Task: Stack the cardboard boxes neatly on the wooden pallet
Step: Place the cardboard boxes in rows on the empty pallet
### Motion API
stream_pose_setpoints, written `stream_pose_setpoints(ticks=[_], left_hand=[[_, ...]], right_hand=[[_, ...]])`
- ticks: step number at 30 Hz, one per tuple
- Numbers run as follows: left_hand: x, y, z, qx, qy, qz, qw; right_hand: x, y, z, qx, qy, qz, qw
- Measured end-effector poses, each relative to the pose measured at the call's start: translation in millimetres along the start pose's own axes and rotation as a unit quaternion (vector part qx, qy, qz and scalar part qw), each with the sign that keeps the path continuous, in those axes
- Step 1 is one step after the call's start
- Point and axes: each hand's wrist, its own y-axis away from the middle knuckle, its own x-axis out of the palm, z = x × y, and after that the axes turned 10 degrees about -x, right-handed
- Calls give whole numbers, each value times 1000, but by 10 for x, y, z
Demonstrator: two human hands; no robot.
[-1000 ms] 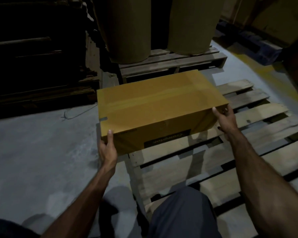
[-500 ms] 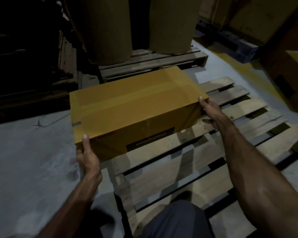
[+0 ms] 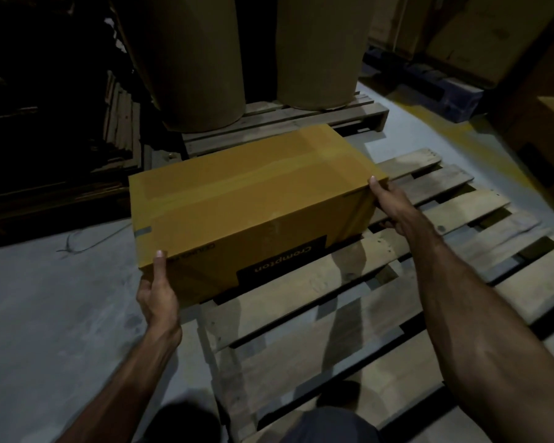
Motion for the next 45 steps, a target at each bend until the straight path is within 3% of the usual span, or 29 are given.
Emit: stream_pose_setpoints(ticks=[9, 15, 22, 27, 31, 40, 45], left_hand=[[87, -57, 16, -8, -9, -39, 999], [45, -116, 42, -15, -19, -35, 999], [-175, 18, 137, -13, -55, 71, 996], [-341, 33, 342, -148, -52, 68, 985], [-373, -146, 316, -224, -8, 94, 970], [-328, -426, 228, -323, 25, 121, 938], [-215, -580, 79, -333, 41, 128, 933]], right_hand=[[66, -100, 37, -4, 21, -4, 1000], [69, -95, 3, 40, 16, -4, 999], [192, 31, -58, 6, 35, -16, 999], [261, 129, -261, -1, 36, -38, 999], [689, 481, -372, 16, 38, -95, 995], [2299, 1946, -190, 53, -31, 44, 997], [2667, 2140, -168, 125, -118, 21, 985]])
